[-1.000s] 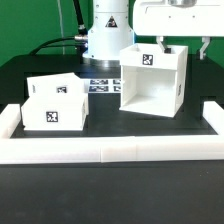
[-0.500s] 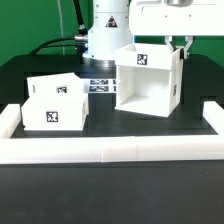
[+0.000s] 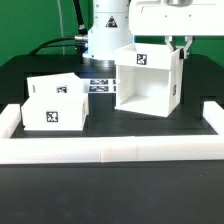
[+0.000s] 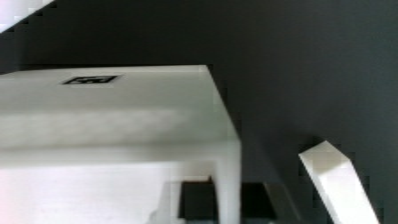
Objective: Assemble drawer
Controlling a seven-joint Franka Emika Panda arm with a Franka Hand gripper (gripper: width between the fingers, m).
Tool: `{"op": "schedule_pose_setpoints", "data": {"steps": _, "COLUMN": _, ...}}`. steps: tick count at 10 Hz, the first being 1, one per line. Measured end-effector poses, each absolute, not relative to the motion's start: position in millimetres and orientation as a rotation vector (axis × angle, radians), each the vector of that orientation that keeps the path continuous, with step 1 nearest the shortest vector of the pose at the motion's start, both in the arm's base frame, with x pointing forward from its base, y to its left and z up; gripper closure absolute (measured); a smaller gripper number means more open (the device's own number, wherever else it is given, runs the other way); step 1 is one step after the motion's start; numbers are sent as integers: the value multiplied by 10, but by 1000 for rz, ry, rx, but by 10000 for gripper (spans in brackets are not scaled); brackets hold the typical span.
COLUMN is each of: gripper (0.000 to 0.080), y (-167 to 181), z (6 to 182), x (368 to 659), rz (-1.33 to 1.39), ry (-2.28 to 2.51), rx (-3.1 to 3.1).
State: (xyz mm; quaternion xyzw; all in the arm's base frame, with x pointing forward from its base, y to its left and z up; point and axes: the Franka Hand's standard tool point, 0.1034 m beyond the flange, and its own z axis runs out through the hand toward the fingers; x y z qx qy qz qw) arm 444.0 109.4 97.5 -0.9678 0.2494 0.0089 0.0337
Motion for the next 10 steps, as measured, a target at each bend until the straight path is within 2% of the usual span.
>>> {"op": "schedule_pose_setpoints", "data": {"steps": 3, "gripper": 762, "y": 1076, "z": 991, "x": 4514, "rz": 32, "ry": 786, "rx": -2965}}
{"op": "schedule_pose_setpoints", "data": {"steps": 10, "gripper": 762, "y": 1016, "z": 989, "x": 5378, "rz": -34, "ry": 1039, "rx": -2843}}
